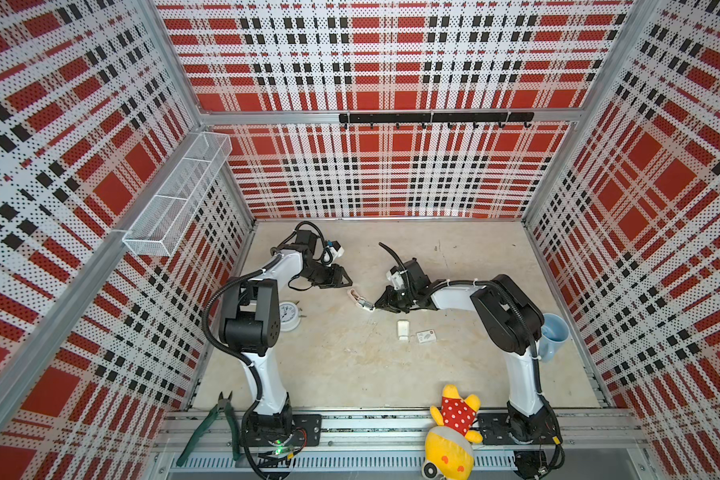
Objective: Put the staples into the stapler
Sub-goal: 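Hold the stapler tilted in the right gripper while the left gripper nears the other stapler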
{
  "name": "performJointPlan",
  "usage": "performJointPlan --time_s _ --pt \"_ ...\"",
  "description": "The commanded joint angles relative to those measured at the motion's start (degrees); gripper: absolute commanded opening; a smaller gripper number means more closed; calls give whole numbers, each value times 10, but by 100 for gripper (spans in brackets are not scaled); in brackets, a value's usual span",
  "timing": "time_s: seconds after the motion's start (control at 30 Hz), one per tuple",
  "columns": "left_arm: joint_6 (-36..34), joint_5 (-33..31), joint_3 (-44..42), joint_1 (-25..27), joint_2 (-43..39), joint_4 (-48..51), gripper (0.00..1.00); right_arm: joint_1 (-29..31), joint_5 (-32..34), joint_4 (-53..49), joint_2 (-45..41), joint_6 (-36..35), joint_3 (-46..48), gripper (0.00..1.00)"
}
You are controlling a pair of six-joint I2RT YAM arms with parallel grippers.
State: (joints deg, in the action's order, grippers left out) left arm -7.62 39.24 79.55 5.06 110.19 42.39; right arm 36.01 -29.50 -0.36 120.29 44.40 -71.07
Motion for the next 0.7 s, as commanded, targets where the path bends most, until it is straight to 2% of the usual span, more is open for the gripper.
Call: performJointPlan --time_s 0.0,0.2,0.67 --pt "-24 10 -6 -13 -28 9 48 -2 1 -26 17 -27 -23 16" --pt "-14 -1 -13 -28 -42 -13 50 -2 4 -30 5 -23 -21 18" --pt "10 15 -11 -1 -22 -37 49 19 6 -14 -15 18 9 16"
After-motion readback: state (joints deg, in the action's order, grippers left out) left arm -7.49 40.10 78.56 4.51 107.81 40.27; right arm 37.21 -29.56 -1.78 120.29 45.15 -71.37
